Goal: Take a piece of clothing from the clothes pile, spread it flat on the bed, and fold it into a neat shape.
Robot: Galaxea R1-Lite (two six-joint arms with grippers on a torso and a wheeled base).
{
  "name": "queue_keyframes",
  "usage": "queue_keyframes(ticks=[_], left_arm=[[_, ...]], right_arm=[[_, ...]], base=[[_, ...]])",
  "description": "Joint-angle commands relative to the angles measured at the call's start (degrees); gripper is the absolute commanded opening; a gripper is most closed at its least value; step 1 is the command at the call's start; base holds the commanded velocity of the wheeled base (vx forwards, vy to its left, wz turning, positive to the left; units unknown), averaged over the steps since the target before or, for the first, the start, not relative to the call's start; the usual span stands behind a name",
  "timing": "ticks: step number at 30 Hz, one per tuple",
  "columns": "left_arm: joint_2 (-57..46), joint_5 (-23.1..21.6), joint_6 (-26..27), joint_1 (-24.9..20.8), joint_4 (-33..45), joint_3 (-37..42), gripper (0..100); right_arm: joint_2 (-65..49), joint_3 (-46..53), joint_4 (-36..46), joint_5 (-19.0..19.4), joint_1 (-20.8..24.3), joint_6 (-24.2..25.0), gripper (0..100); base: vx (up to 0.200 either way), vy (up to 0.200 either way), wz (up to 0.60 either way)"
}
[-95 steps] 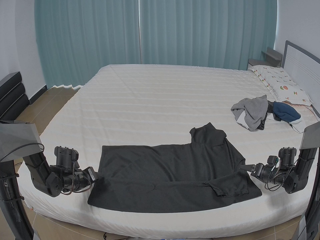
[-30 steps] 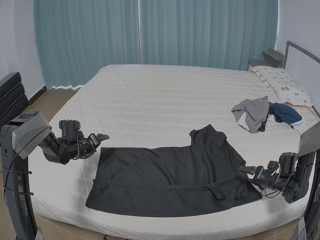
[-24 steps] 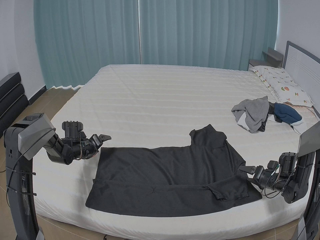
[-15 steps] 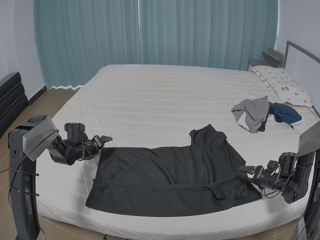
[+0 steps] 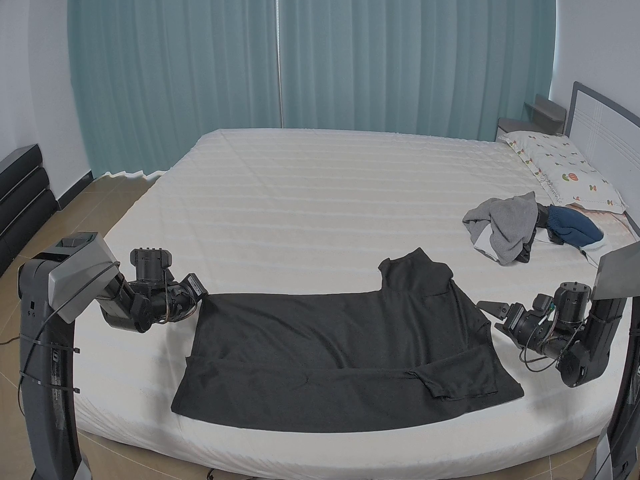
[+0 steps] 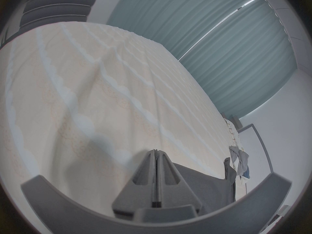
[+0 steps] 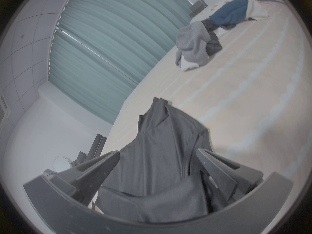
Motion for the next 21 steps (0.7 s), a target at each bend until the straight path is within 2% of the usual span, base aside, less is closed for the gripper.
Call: queue_keyframes(ticks=[1, 4, 8, 15, 21], left_arm=[[-0.94, 3.09, -1.02, 0.44, -0.13, 0.13, 0], [-2.43, 3.09, -3.74, 0.53, -0.05, 0.65, 0], [-3.84, 3.09, -4.80, 0.53, -0.05, 1.36, 0], [-3.93, 3.09, -4.80, 0.44, -0.13, 1.88, 0], [-4.28, 3.09, -4.80, 0.53, -0.05, 2.41, 0]], right_arm=[[-1.06, -13.15, 12.78, -1.38, 0.90, -0.10, 100], [0.61, -23.16, 23.59, -3.92, 1.95, -0.01, 100], [5.00, -32.83, 31.32, -7.88, 3.53, -1.24, 100], [9.75, -38.11, 34.31, -9.73, 3.62, -8.36, 100], [11.24, -41.80, 36.16, -10.16, 3.44, -8.80, 100]], base=[[0.000, 0.000, 0.00], [0.000, 0.000, 0.00], [0.000, 0.000, 0.00], [0.000, 0.000, 0.00], [0.000, 0.000, 0.00]])
